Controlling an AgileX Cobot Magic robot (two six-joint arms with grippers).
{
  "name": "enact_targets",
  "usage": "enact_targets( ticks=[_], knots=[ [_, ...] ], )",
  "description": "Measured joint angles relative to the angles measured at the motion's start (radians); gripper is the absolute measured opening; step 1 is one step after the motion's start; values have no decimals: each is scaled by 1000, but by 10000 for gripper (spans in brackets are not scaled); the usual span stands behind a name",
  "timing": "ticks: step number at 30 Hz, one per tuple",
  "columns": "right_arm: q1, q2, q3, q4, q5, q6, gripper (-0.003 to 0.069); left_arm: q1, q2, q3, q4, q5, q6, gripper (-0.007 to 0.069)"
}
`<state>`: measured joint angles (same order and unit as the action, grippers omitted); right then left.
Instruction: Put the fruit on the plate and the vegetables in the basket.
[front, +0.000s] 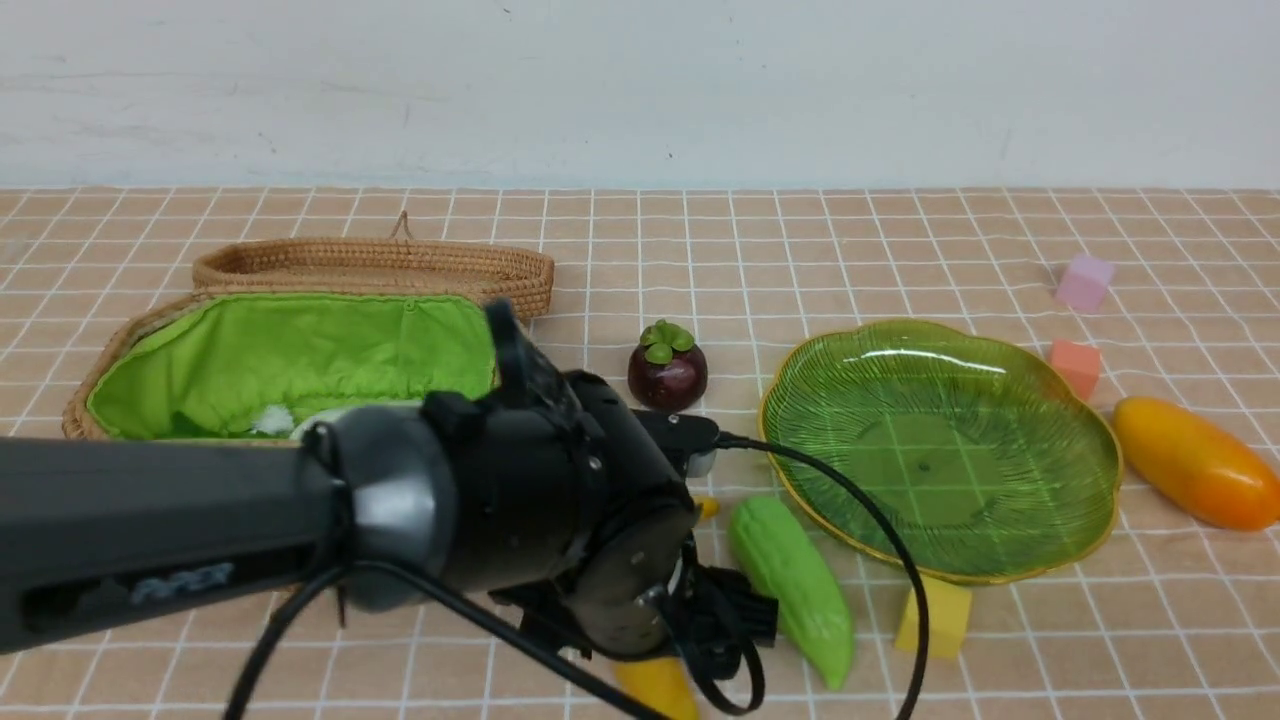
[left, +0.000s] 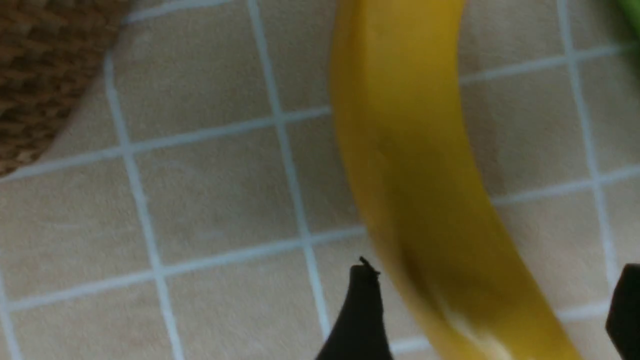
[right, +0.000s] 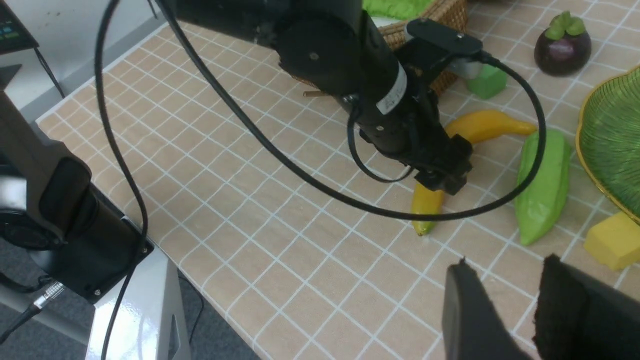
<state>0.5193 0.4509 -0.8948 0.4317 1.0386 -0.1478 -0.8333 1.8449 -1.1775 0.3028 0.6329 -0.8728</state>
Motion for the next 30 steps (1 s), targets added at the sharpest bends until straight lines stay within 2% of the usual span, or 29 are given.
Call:
enact_targets(
  ticks=[5, 8, 9, 14, 20, 25, 30],
  knots=[
    [0, 0, 0, 1, 1, 0, 232, 0, 55, 0, 73, -2, -107, 485],
    [0, 0, 0, 2, 1, 0, 235, 0, 69, -1, 86, 1, -187, 313],
    [0, 0, 0, 2, 1, 0, 235, 0, 69, -1, 87, 5, -193, 288],
    [0, 0, 0, 2, 1, 0, 235, 0, 65, -2, 92, 35, -208, 299],
    [0, 0, 0, -54, -58, 0, 235, 0, -1, -2, 183, 92, -287, 298],
    [0, 0, 0, -146, -126, 3, 236, 0, -68, -2, 237, 96, -323, 298],
    [0, 0, -13, -295, -170, 95, 236, 0, -153, -8, 237, 95, -301, 298]
  ],
)
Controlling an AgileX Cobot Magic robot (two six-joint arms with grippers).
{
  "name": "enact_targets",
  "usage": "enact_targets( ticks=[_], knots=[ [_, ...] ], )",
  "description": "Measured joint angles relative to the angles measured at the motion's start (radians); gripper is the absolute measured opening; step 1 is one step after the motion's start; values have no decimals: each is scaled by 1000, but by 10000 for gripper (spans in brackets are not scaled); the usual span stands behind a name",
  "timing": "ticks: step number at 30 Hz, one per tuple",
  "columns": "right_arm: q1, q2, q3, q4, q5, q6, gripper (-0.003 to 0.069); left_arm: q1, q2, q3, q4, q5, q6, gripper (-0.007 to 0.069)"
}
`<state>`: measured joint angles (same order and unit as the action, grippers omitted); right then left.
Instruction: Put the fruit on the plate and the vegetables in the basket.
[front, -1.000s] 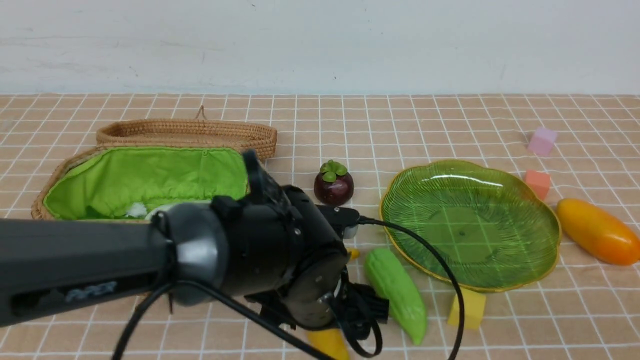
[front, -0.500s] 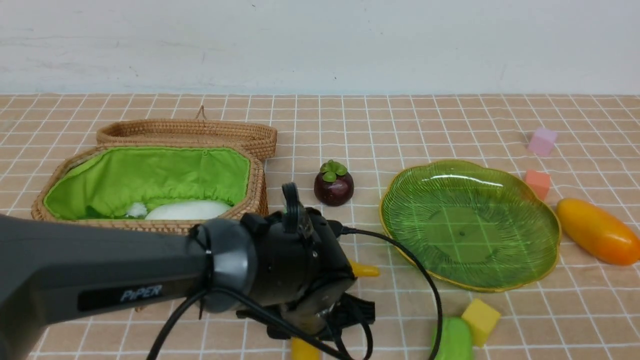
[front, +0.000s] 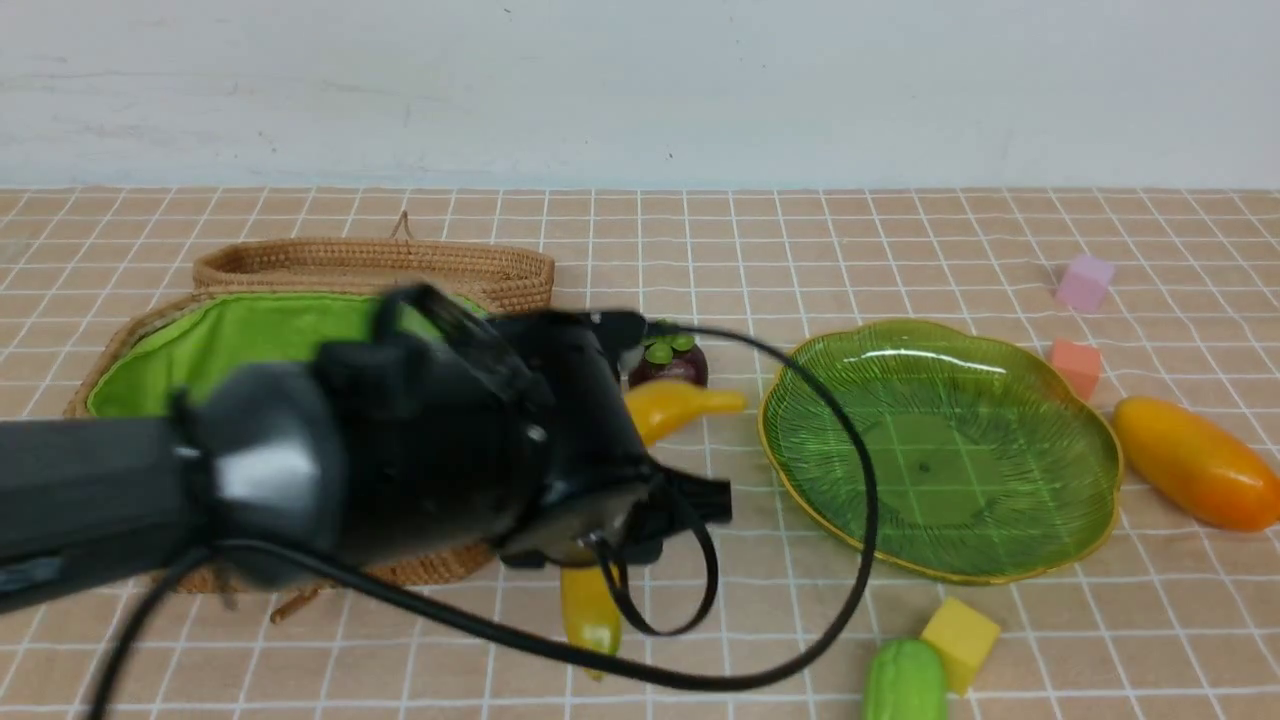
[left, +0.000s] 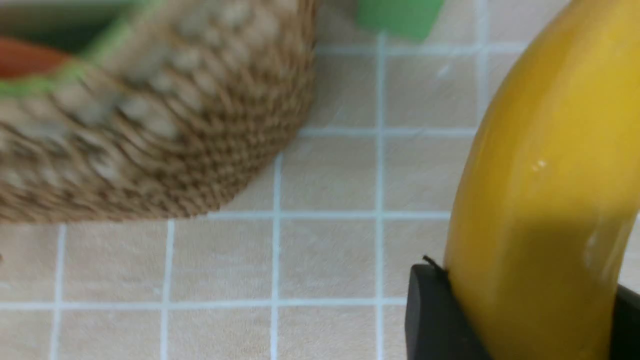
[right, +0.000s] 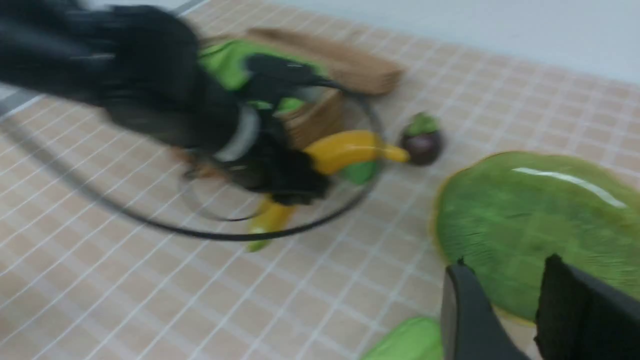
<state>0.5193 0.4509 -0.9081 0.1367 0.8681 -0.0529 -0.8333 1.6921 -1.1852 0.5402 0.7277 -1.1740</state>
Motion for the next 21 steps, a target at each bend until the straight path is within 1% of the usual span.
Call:
enact_targets(
  ticks=[1, 2, 4, 6, 7, 9, 14, 16, 21],
  knots=[
    [0, 0, -11, -52, 0, 46, 237, 0, -34, 0, -2, 0, 25, 298],
    [0, 0, -14, -66, 0, 53, 237, 0, -38, 0, -2, -1, 33, 298],
    [0, 0, -31, -153, 6, 107, 237, 0, -88, 0, -26, -15, 103, 298],
    [0, 0, -38, -193, 10, 131, 237, 0, -104, 0, -41, -24, 144, 298],
    [0, 0, -43, -231, 11, 164, 237, 0, -125, 0, -72, -42, 200, 298],
    [0, 0, -46, -270, 11, 198, 237, 0, -144, -2, -115, -60, 260, 298],
    [0, 0, -46, -290, 13, 226, 238, 0, -154, -15, -229, -68, 389, 298],
    [0, 0, -46, -290, 13, 227, 237, 0, -154, -15, -251, -70, 422, 298],
    [0, 0, -46, -290, 15, 234, 237, 0, -154, -15, -276, -70, 460, 298]
  ],
)
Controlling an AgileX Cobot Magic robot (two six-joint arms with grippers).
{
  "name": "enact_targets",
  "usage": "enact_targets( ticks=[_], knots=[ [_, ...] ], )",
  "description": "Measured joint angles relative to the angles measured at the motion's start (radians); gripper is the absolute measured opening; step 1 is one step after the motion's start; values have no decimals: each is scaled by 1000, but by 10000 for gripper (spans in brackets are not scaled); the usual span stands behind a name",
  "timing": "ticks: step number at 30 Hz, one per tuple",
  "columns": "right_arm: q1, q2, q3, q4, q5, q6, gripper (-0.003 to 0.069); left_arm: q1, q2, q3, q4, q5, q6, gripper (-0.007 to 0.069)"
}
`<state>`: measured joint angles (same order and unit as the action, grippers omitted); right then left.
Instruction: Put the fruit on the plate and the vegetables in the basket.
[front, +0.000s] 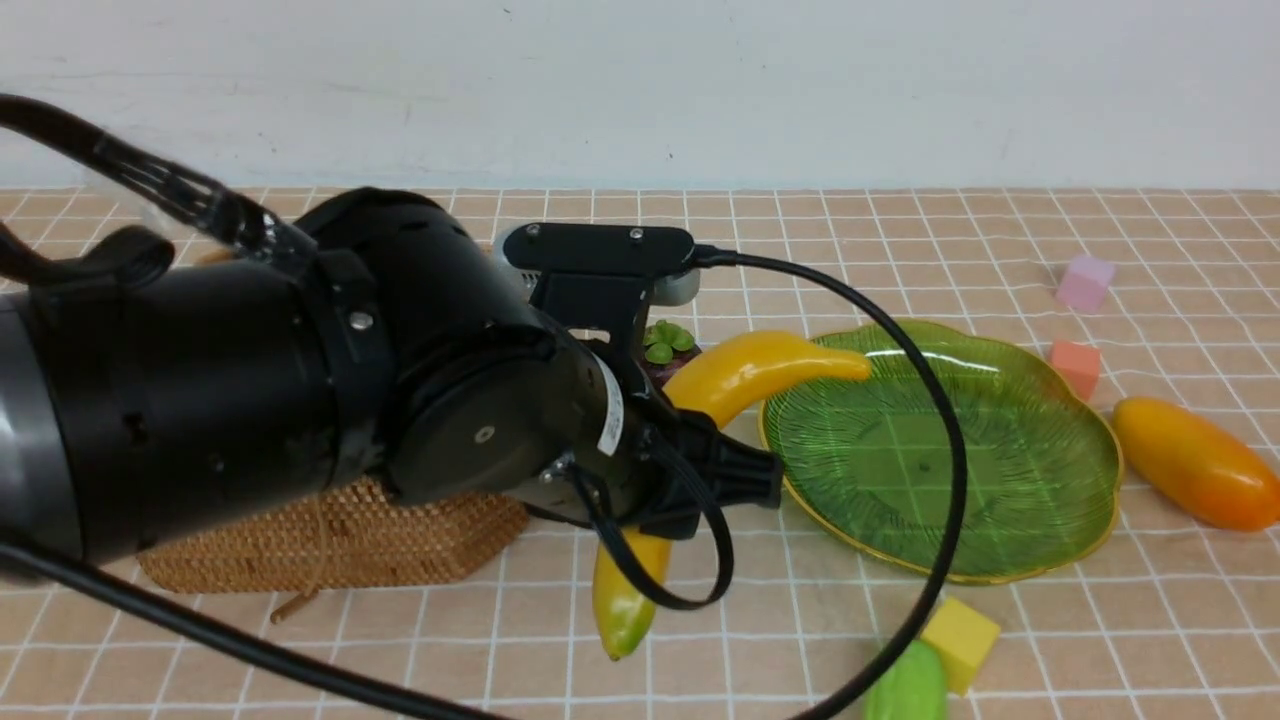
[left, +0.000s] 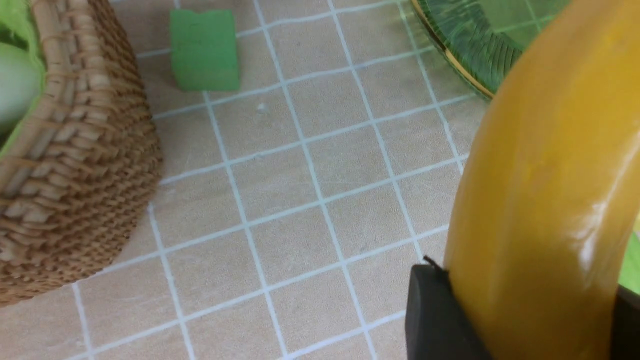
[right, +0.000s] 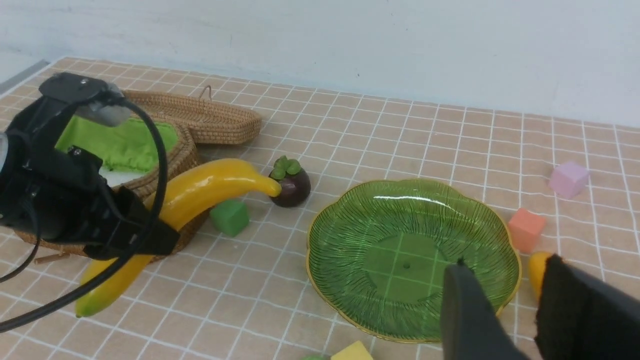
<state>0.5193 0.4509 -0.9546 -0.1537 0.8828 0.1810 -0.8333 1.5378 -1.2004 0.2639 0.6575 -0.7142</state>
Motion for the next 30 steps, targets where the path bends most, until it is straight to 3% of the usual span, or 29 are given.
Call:
enact_targets(
  ticks=[30],
  knots=[
    [0, 0, 0, 45, 35, 8, 237, 0, 0, 0, 20, 4, 6, 298]
  ],
)
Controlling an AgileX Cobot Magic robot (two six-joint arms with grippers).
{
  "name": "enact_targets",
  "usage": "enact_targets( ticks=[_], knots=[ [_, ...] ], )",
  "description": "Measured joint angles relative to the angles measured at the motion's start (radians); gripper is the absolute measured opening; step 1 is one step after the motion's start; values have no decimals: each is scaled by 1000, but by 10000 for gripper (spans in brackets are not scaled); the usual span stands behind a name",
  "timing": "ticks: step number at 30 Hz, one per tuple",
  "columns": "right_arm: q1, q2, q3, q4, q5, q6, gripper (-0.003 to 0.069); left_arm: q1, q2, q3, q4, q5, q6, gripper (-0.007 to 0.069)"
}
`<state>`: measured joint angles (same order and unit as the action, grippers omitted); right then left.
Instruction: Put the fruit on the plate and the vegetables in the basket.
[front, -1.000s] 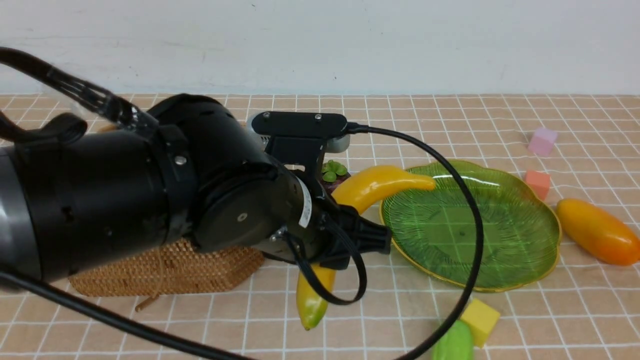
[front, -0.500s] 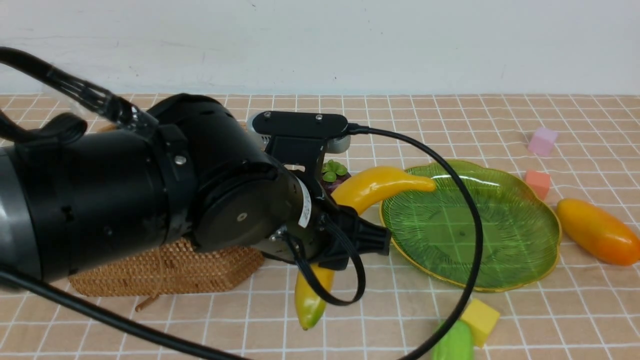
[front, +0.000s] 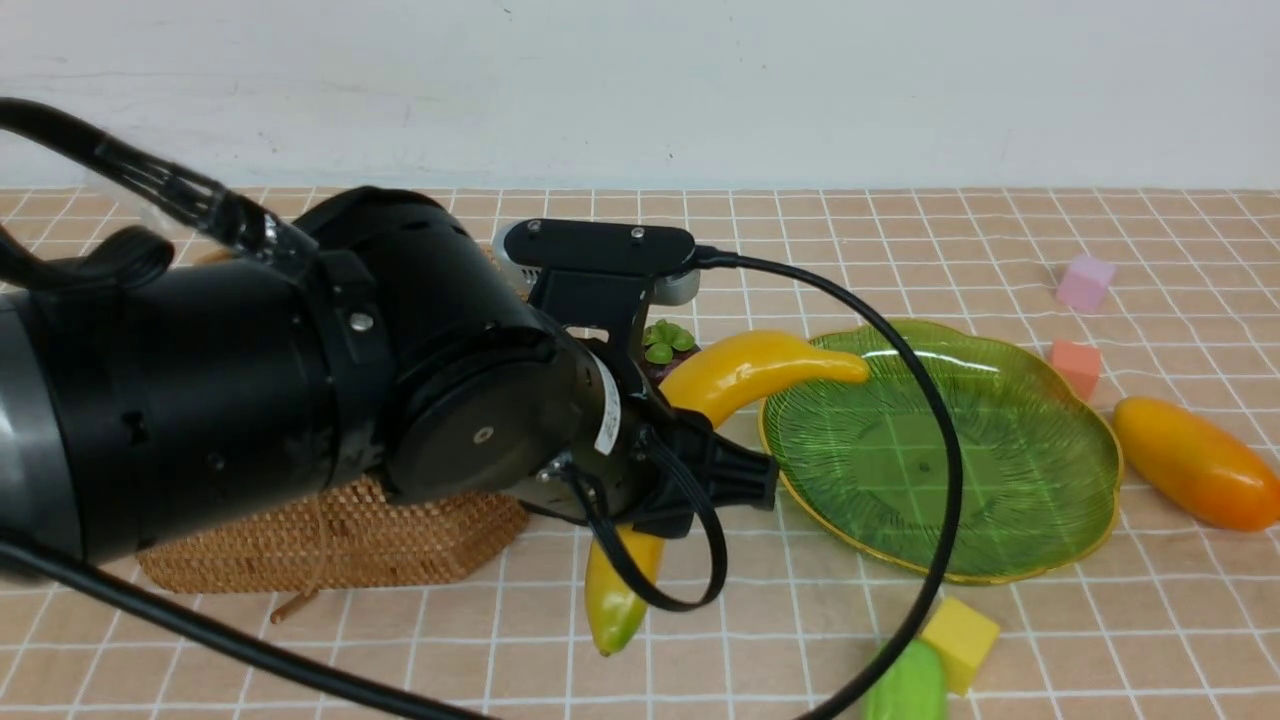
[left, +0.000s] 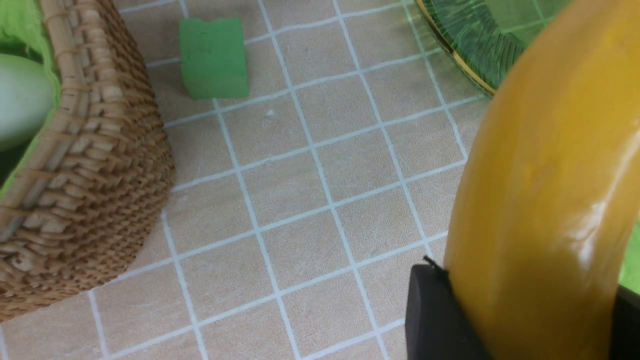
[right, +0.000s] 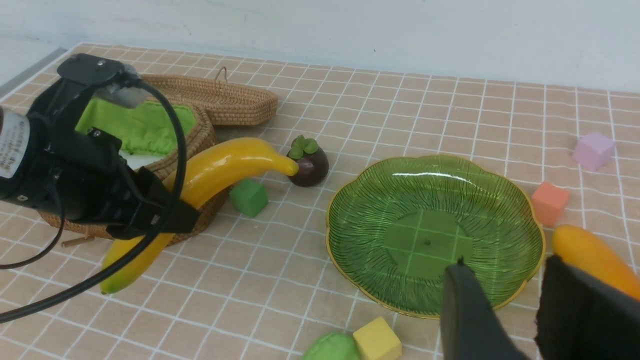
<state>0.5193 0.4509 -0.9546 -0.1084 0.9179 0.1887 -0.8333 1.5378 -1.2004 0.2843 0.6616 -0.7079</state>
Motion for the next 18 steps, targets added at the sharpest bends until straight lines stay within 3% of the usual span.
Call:
enact_targets(
  ticks=[18],
  knots=[
    [0, 0, 0, 5, 15, 0, 237, 0, 0, 0, 41, -2, 1, 298]
  ],
)
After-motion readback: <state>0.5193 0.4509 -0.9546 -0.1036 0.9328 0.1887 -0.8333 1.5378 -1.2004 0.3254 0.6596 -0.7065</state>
